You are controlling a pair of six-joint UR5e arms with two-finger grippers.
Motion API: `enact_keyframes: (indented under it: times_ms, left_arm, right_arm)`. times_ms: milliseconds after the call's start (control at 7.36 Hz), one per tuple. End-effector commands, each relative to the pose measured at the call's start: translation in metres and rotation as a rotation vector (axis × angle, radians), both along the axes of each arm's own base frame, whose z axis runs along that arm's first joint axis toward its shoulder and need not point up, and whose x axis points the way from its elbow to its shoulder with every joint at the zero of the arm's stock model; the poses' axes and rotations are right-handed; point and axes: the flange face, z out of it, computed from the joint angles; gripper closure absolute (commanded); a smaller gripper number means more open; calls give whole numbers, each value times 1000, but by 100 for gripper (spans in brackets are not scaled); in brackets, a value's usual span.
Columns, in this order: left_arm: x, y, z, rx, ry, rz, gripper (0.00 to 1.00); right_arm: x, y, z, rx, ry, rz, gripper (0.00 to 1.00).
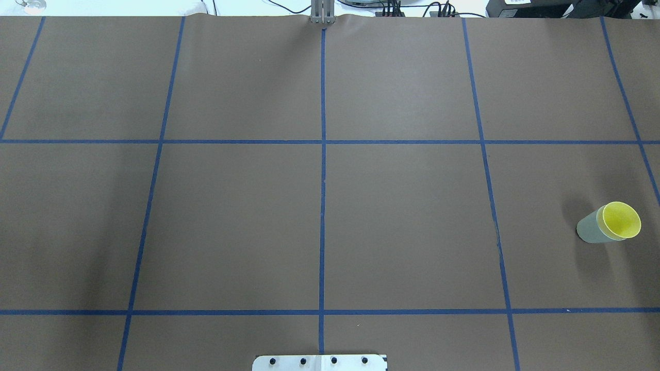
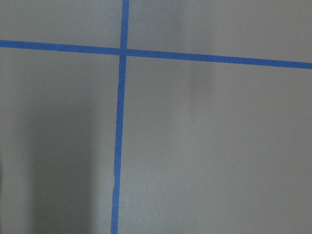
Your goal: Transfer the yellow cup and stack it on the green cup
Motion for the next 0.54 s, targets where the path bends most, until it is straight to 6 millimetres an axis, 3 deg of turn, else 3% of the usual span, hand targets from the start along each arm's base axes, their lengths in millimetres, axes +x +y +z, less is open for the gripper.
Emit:
enact_keyframes:
  times_ms: [0, 407]
  left_arm:
    - [1, -1, -6, 17, -5, 2, 0]
    - [0, 6, -16, 35, -4, -2, 0]
  right_arm:
    - [0, 0, 0, -1, -1, 0, 0]
    - [0, 2, 2, -6, 1, 0, 0]
